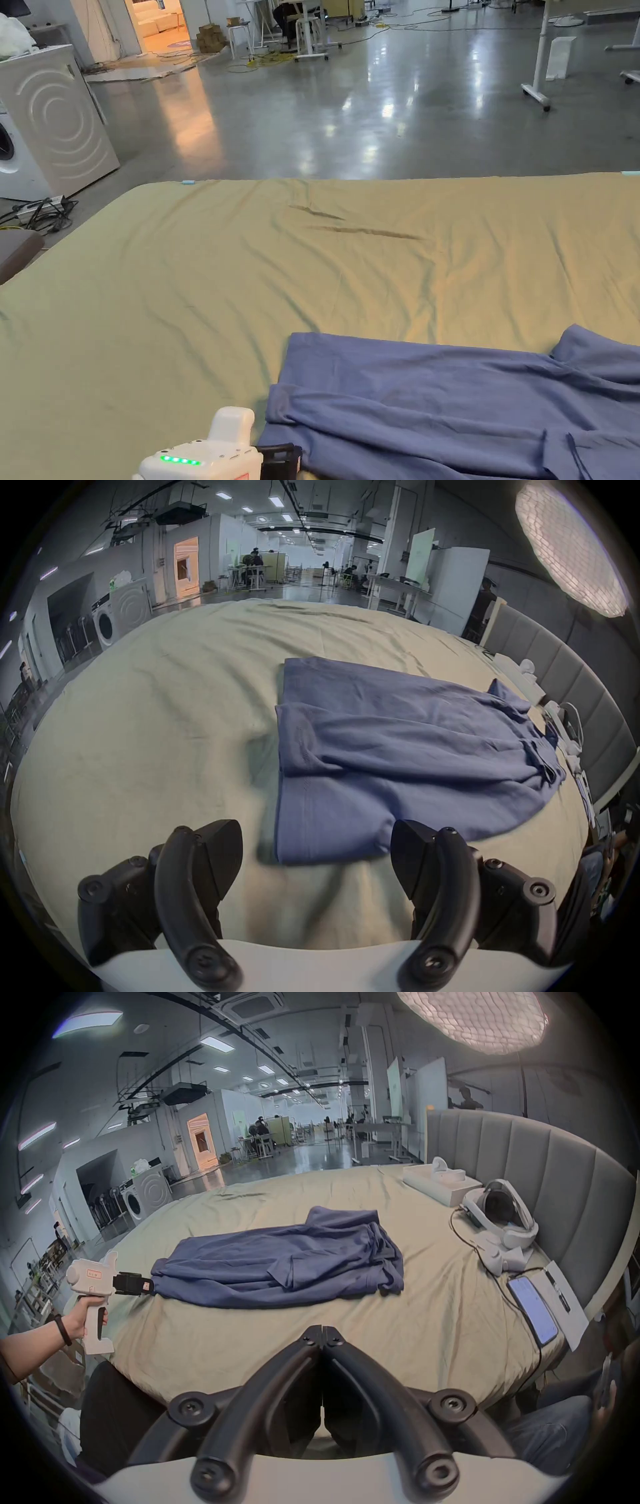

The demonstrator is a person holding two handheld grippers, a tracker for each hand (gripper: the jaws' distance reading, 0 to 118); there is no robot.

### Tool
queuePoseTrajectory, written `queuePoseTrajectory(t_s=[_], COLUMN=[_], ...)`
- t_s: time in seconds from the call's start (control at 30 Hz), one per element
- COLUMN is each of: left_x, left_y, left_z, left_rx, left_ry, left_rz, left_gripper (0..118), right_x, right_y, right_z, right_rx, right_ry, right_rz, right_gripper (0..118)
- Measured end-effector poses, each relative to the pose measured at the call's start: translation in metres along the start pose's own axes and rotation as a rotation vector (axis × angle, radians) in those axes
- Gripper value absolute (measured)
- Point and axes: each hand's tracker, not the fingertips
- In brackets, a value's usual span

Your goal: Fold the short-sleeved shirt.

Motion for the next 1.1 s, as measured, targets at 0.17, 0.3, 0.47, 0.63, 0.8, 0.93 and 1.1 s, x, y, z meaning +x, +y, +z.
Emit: queuePoseTrajectory(t_s=[0.17, 0.3, 0.47, 0.63, 0.8, 0.93, 1.1], left_x=[-0.006, 0.022, 0.039, 0.013, 0.017, 0.025, 0.025], left_y=[0.000, 0.006, 0.020, 0.038, 0.041, 0.038, 0.034], left_z=[-0.022, -0.008, -0.033, -0.050, -0.053, -0.047, -0.040], left_rx=[-0.072, -0.024, -0.148, -0.274, -0.281, -0.282, -0.263], left_ry=[0.022, 0.067, 0.093, 0.010, 0.028, 0.020, -0.005], left_rz=[0.050, -0.089, -0.156, -0.070, -0.097, -0.087, -0.057], left_gripper=[71, 29, 16, 15, 15, 15, 15], right_x=[0.002, 0.002, 0.015, 0.048, 0.087, 0.100, 0.092], right_y=[-0.003, -0.004, -0.002, 0.028, 0.051, 0.056, 0.042], right_z=[-0.006, -0.006, -0.014, -0.065, -0.164, -0.228, -0.272], right_rx=[-0.026, -0.030, -0.037, -0.048, -0.140, -0.163, -0.277], right_ry=[-0.011, -0.018, -0.018, -0.023, -0.039, -0.114, -0.198], right_rz=[-0.011, -0.004, -0.005, -0.067, -0.173, -0.163, -0.059], right_gripper=[0, 0, 0, 100, 103, 103, 89])
